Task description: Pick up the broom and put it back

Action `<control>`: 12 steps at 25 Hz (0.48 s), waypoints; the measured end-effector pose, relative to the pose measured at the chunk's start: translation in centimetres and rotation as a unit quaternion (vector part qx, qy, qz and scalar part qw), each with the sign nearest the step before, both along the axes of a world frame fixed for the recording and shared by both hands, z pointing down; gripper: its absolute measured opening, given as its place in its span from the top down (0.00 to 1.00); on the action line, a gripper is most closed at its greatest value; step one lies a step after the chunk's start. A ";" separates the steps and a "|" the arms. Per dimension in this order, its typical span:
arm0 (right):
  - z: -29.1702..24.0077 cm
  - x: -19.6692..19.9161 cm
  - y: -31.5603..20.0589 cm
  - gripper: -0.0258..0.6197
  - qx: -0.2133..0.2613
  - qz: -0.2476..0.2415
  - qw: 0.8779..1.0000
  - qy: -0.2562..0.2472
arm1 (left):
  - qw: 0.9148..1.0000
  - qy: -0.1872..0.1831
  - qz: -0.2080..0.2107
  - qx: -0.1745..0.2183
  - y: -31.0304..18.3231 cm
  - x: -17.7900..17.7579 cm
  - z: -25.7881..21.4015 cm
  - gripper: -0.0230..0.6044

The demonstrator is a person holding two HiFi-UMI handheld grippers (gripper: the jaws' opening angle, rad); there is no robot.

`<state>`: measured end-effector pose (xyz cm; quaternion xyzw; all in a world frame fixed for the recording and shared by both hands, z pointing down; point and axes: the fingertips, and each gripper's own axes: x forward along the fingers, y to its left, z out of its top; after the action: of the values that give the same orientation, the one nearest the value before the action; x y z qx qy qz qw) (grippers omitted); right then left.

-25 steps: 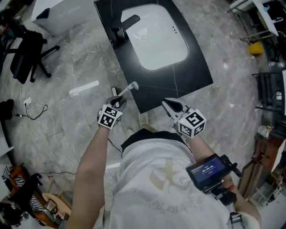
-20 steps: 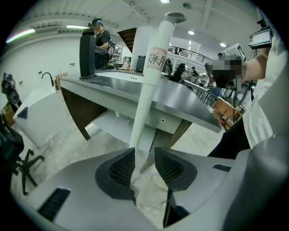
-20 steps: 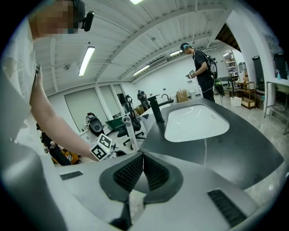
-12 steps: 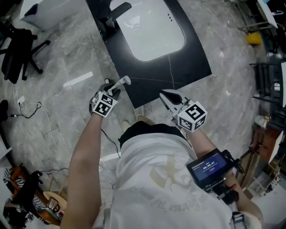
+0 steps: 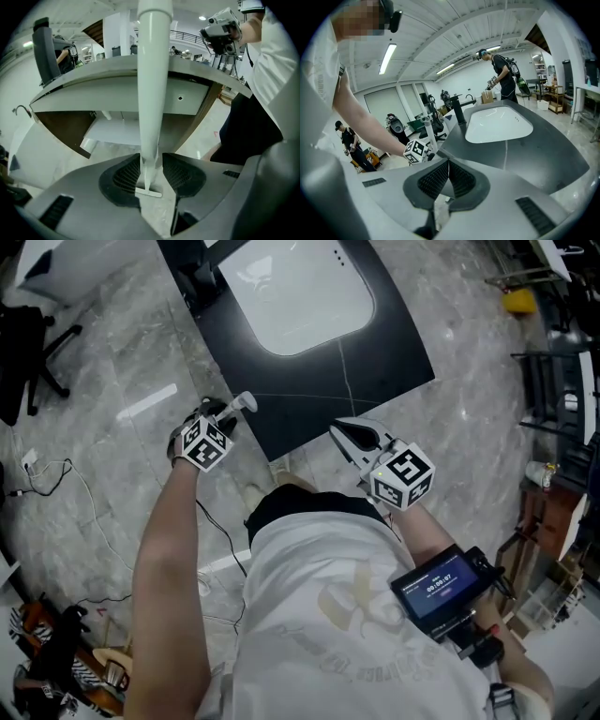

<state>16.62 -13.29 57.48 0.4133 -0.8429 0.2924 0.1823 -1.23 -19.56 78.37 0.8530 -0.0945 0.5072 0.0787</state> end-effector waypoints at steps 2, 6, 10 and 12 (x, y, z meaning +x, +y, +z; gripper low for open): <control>0.1 0.4 0.3 0.93 -0.004 0.004 1.000 0.003 | 1.000 0.000 0.001 -0.003 0.0 0.0 0.2 0.73; 0.0 0.5 0.4 0.93 -0.002 0.008 1.000 0.006 | 1.000 0.004 -0.001 -0.003 -0.3 -0.1 0.1 0.81; 0.2 0.2 0.4 0.93 -0.002 0.007 1.000 0.006 | 1.000 0.006 -0.002 0.000 0.4 -0.6 0.1 0.82; 0.2 -0.3 0.1 0.93 0.000 0.005 1.000 0.004 | 1.000 0.010 -0.006 0.003 0.6 -1.3 -0.3 0.82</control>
<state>16.37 -13.18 57.66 0.4186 -0.8400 0.2919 0.1845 -2.50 -18.92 78.08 0.8575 -0.1001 0.4982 0.0799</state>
